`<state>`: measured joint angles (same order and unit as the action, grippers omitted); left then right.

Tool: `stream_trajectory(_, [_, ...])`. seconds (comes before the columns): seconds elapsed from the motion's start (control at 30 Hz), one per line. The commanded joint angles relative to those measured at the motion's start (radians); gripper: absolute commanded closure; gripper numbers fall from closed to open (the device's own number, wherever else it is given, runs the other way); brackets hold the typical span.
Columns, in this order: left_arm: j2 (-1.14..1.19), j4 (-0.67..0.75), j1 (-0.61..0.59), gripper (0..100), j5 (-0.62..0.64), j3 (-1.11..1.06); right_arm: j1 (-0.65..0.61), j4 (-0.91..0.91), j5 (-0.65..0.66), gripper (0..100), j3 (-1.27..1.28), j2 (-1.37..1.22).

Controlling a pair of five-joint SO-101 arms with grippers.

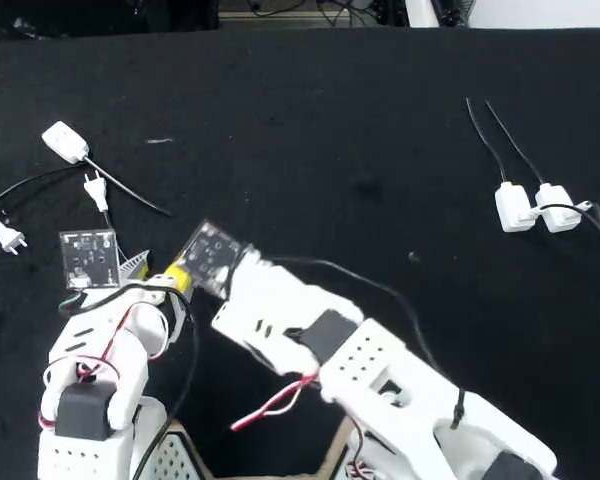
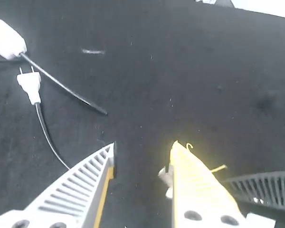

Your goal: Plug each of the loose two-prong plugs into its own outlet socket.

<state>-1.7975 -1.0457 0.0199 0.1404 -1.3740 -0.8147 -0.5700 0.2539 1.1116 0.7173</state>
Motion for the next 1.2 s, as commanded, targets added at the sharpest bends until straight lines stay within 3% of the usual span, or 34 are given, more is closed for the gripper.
stream_trajectory(0.0, [0.029,-0.002,-0.007,81,-0.014,0.021,-0.071,0.028,-0.011,98.8,0.001,0.064])
stream_trajectory(0.47, [0.040,0.018,-0.007,81,-0.020,-0.013,-0.072,-0.103,-0.011,98.8,0.058,0.418])
stream_trajectory(0.83, [0.040,0.020,-0.016,81,-0.021,-0.038,-0.068,-0.106,-0.044,98.8,0.076,0.432])
stream_trajectory(0.97, [0.046,0.020,-0.067,81,-0.021,-0.041,0.015,-0.112,-0.074,98.8,0.073,0.432])
stream_trajectory(1.17, [0.046,0.061,-0.045,81,-0.023,-0.107,-0.028,-0.104,-0.081,98.8,0.068,0.392])
